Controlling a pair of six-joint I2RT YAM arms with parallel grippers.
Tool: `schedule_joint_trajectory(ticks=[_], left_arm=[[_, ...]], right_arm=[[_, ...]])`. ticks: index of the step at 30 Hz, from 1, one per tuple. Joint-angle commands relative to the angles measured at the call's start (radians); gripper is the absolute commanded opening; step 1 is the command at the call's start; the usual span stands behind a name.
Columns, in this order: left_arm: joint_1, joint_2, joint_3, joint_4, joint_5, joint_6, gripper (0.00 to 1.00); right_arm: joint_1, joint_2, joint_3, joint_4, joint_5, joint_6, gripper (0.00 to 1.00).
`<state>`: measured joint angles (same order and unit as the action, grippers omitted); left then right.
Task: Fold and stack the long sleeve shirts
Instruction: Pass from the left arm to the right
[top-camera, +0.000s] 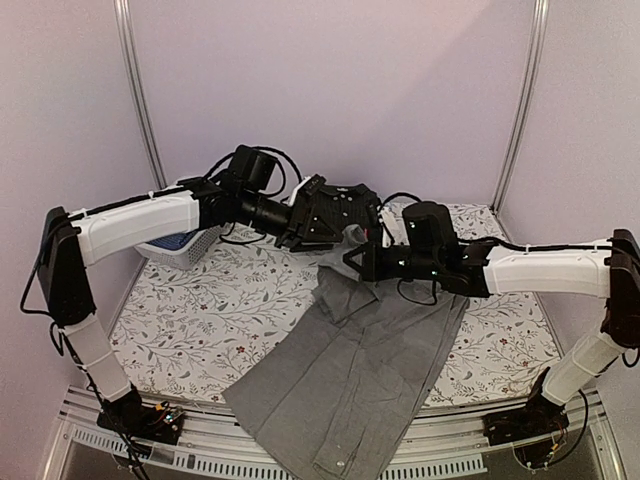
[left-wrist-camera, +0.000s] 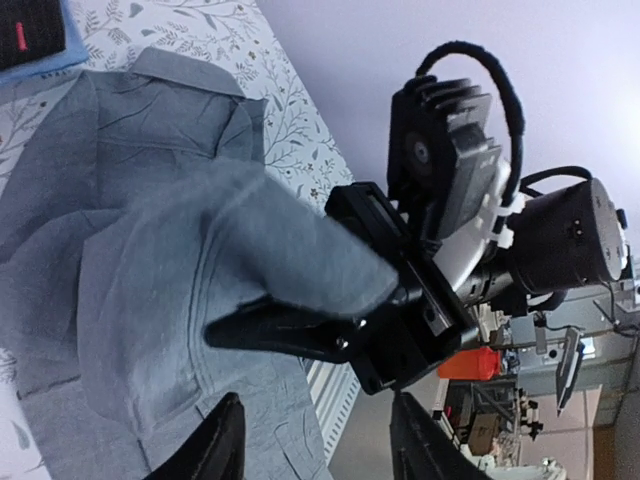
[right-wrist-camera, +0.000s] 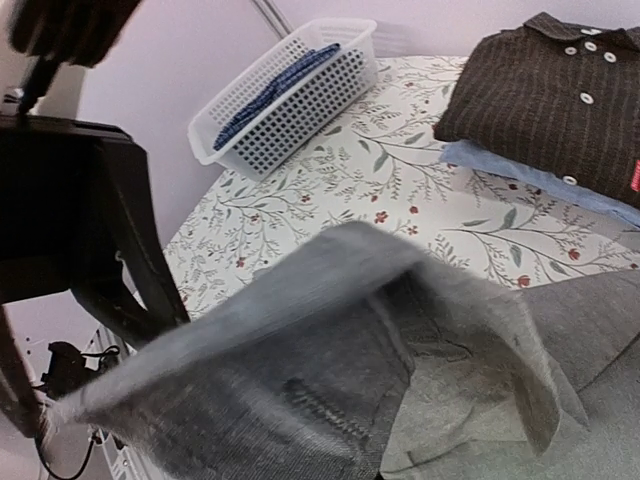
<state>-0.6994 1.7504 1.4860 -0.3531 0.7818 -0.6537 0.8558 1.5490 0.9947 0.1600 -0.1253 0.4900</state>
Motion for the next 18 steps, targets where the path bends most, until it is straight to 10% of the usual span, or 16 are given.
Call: schedule_joint_trajectory(ticks=[1,18], left_arm=[[0.023,-0.058,-0.03,-0.069,-0.121,0.045,0.53],[0.043,-0.316,-0.534,-0.16,-0.439,0.036,0.54]], right_arm=[[-0.083,0.004,-0.011,-0.155,0.113,0.013,0.0],[-0.384,0.339,0.065,-0.363,0.1,0.008,0.0]])
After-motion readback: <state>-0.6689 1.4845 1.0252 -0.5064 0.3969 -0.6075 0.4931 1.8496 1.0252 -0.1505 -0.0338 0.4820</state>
